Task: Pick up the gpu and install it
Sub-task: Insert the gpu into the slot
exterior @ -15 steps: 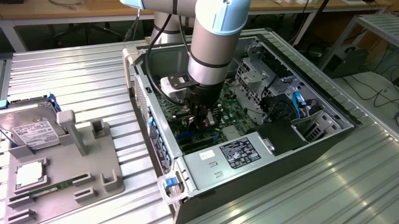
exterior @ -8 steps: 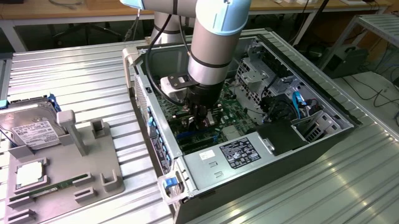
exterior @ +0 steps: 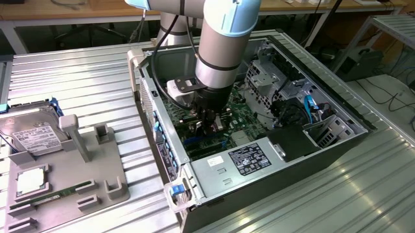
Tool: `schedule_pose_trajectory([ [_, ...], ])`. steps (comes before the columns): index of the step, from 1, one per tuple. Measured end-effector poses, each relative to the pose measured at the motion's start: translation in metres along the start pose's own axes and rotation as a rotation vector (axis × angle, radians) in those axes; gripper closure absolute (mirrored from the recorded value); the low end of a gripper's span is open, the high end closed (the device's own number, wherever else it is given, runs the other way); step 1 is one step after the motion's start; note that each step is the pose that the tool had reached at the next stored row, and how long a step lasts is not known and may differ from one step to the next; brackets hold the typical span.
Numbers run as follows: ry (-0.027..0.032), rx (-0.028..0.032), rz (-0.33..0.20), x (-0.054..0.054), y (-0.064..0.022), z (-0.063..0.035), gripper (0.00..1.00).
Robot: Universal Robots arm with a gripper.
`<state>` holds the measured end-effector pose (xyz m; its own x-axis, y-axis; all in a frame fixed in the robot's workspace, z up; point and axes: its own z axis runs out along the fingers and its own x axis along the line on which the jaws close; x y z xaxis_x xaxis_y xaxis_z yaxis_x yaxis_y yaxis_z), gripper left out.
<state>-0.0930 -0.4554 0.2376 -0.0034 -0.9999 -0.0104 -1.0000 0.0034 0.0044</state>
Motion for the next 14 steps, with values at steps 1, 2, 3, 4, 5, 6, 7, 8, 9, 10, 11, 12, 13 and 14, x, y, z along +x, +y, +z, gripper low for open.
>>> schedule_pose_trajectory([
  [1, 0.0000, 0.0000, 0.000, 0.0000, 0.0000, 0.0001, 0.72],
  [2, -0.0004, 0.0002, 0.000, 0.0000, 0.0000, 0.0011, 0.72],
  [3, 0.0001, -0.0003, 0.000, 0.0001, 0.0000, 0.0021, 0.72],
  [4, 0.0001, -0.0011, 0.000, 0.0001, 0.0001, 0.0044, 0.72],
  [5, 0.0000, -0.0018, 0.000, 0.0001, 0.0002, 0.0053, 0.72],
  [6, 0.0000, -0.0017, 0.000, 0.0001, 0.0002, 0.0053, 0.72],
  [7, 0.0000, -0.0017, 0.000, 0.0001, 0.0002, 0.0053, 0.72],
  [8, 0.0000, -0.0017, 0.000, 0.0001, 0.0002, 0.0053, 0.72],
  [9, 0.0001, -0.0017, 0.000, 0.0001, 0.0002, 0.0053, 0.72],
  [10, 0.0002, -0.0017, 0.000, 0.0001, 0.0001, 0.0054, 0.72],
  [11, 0.0002, -0.0017, 0.000, 0.0001, 0.0002, 0.0054, 0.72],
  [12, 0.0002, -0.0017, 0.000, 0.0001, 0.0002, 0.0054, 0.72],
  [13, 0.0002, -0.0017, 0.000, 0.0001, 0.0002, 0.0054, 0.72],
  [14, 0.0002, -0.0017, 0.000, 0.0001, 0.0001, 0.0054, 0.72],
])
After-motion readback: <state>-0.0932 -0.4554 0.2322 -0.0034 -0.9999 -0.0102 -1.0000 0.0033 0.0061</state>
